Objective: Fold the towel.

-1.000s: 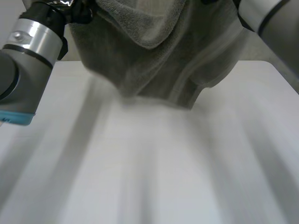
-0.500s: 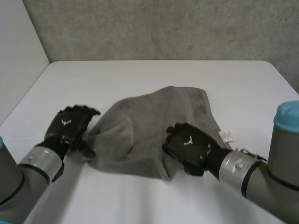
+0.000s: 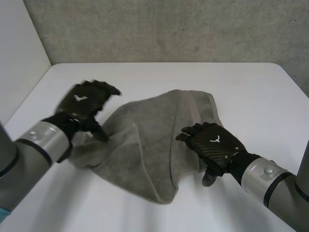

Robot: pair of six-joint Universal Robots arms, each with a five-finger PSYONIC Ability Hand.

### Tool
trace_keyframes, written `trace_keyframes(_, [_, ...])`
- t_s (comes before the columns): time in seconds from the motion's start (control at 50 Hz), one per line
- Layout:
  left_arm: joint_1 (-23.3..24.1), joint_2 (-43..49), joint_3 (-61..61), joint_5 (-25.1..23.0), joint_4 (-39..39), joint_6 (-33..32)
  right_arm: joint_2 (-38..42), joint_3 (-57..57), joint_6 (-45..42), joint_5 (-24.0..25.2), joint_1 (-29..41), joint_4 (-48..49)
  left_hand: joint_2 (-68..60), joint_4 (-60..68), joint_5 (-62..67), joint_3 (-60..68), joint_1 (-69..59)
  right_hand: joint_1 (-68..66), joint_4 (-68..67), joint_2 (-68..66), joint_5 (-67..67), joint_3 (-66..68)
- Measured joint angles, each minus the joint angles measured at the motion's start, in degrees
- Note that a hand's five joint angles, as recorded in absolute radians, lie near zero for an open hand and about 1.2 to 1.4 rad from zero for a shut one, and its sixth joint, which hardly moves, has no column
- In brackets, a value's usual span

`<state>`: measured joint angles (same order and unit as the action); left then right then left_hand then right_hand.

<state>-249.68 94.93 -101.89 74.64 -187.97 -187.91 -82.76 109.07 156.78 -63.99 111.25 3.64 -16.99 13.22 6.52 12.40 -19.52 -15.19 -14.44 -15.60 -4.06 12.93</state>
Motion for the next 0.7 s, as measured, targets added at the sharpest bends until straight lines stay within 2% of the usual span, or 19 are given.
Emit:
trace_keyframes(0.1, [3.02, 6.78, 4.62, -4.93, 5.05, -5.42, 0.57, 2.08, -0.43, -1.85, -2.36, 3.47, 0.00, 0.00, 0.00, 0.00, 0.00, -0.01, 0.00, 0.00, -0.01, 0.00])
trace_keyframes(0.16, [3.90, 11.63, 6.98, -6.82, 7.94, -11.70, 0.90, 3.43, -0.13, -2.18, -4.13, 4.49, 0.00, 0.00, 0.01, 0.00, 0.00, -0.02, 0.00, 0.00, -0.01, 0.00])
trace_keyframes(0.26, [4.65, 18.19, 10.09, -7.56, 10.81, -21.57, 1.78, 5.24, 1.63, -2.02, -5.32, 5.68, 0.00, 0.00, 0.01, 0.00, 0.00, -0.02, 0.00, 0.00, -0.03, 0.00])
trace_keyframes(0.36, [4.91, 23.38, 13.11, -7.26, 12.01, -27.59, 3.69, 5.56, 5.20, -1.93, -5.30, 7.11, 0.00, 0.00, 0.02, 0.00, 0.00, -0.03, 0.00, 0.00, -0.03, 0.00])
trace_keyframes(0.7, [6.57, 30.66, 20.99, -6.79, 11.80, -29.96, 9.84, 4.63, 7.28, -3.32, -0.11, 9.20, -0.08, 0.00, 0.16, 0.00, 0.00, -0.27, 0.00, -0.03, -0.16, 0.00])
